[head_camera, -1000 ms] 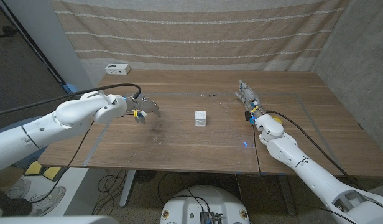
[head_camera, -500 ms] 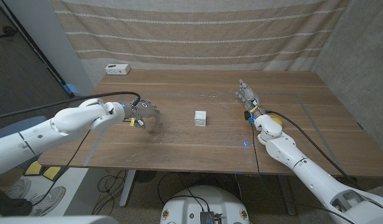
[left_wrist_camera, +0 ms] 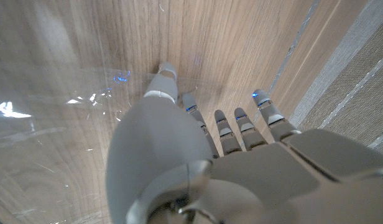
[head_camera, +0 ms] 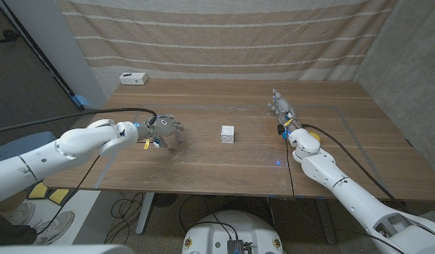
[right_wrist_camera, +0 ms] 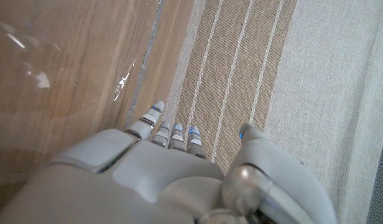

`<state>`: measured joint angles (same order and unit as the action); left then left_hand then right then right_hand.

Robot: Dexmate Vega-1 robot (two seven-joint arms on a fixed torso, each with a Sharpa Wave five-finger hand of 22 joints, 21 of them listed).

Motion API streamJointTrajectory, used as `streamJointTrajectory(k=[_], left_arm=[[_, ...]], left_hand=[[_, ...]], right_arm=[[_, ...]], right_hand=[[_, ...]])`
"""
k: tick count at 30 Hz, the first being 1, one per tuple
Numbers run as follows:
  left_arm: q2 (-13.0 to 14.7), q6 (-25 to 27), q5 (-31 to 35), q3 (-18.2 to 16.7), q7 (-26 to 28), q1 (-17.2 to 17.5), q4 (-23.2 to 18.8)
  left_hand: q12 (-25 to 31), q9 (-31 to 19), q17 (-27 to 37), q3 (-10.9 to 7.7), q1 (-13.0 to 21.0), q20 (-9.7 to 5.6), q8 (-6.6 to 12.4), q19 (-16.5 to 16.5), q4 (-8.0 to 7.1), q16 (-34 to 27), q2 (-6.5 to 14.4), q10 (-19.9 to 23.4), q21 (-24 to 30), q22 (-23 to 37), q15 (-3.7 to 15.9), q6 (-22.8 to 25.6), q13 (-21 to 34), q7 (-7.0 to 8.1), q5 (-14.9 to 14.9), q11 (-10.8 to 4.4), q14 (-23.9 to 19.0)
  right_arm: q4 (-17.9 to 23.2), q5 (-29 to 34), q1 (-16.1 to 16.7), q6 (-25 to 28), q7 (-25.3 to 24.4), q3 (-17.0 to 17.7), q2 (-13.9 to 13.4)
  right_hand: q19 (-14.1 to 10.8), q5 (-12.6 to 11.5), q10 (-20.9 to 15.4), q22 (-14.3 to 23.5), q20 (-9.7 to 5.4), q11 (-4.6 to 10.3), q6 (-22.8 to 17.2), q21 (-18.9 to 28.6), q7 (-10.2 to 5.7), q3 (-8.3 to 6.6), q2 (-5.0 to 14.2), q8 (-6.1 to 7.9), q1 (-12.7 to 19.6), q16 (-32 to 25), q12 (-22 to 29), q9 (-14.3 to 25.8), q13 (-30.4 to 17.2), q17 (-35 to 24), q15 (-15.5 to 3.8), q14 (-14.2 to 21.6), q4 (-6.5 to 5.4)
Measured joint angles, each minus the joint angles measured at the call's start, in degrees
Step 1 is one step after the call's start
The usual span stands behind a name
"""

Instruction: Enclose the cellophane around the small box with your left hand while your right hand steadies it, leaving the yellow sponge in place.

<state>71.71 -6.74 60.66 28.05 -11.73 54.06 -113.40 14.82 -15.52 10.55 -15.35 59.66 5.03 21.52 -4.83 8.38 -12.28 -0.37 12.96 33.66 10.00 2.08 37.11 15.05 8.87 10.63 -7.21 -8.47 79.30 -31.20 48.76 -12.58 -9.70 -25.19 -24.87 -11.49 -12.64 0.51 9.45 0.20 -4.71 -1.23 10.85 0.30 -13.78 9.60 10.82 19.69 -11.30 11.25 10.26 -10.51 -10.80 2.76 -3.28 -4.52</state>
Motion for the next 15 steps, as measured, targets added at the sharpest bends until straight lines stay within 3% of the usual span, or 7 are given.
streamJointTrajectory(k=[8,12,14,15], left_arm=[[-1.13,-0.84,1.84,1.13,5.66,0.22,3.22],[-1.77,-1.15,2.33,1.55,11.01,0.51,5.13],[-2.13,-1.15,2.33,1.77,11.01,0.65,6.11],[-2.34,-1.41,2.47,1.94,14.65,0.69,6.69]], left_hand=[[1.28,-0.43,0.01,0.24,1.86,-0.2,2.02,-1.83,-0.24,-1.1,1.91,3.86,0.0,0.29,0.19,3.11,0.27,-0.08,0.0,0.0,-3.75],[1.35,-0.42,0.01,0.55,1.08,-0.24,0.48,-2.68,-0.55,-1.1,2.69,3.96,-0.4,0.29,0.19,-0.62,0.4,0.6,-0.25,0.1,-4.8],[1.35,-0.26,0.01,0.55,1.05,-0.41,0.16,-3.33,-0.55,-1.41,2.73,4.42,-0.4,0.29,0.18,-1.44,0.53,0.94,-0.27,-0.37,-5.64],[1.35,-0.19,0.0,0.65,1.39,-0.51,0.17,-3.56,-0.45,-1.54,3.07,4.72,-0.4,0.29,0.26,-1.44,0.53,0.95,-0.27,-0.62,-6.11]], right_arm=[[-0.47,0.07,-0.6,0.27,0.07,0.02,0.01],[-0.69,0.2,-0.93,0.38,0.18,0.02,0.01],[-0.69,0.23,-0.93,0.44,0.23,0.02,0.01],[-0.79,0.26,-1.08,0.46,0.25,0.02,-0.03]], right_hand=[[0.0,0.0,0.0,0.0,0.0,0.0,0.0,0.0,0.0,0.0,-0.31,0.0,-0.31,0.0,0.0,0.0,0.0,0.0,0.11,0.11,0.0],[-0.2,0.0,-0.22,0.0,0.21,-0.22,0.0,0.0,0.0,0.0,-0.31,0.0,-0.31,0.0,0.0,0.0,0.0,0.0,0.11,0.11,0.0],[-0.2,0.0,-0.32,0.0,0.21,-0.32,0.0,0.0,0.0,0.0,-0.31,0.0,-0.3,0.0,0.0,0.0,0.0,0.0,0.11,0.1,0.0],[-0.2,0.0,-0.32,0.0,0.21,-0.32,0.0,0.0,0.0,0.0,-0.31,0.0,-0.31,0.0,0.0,0.0,0.0,0.01,0.11,0.1,0.0]])
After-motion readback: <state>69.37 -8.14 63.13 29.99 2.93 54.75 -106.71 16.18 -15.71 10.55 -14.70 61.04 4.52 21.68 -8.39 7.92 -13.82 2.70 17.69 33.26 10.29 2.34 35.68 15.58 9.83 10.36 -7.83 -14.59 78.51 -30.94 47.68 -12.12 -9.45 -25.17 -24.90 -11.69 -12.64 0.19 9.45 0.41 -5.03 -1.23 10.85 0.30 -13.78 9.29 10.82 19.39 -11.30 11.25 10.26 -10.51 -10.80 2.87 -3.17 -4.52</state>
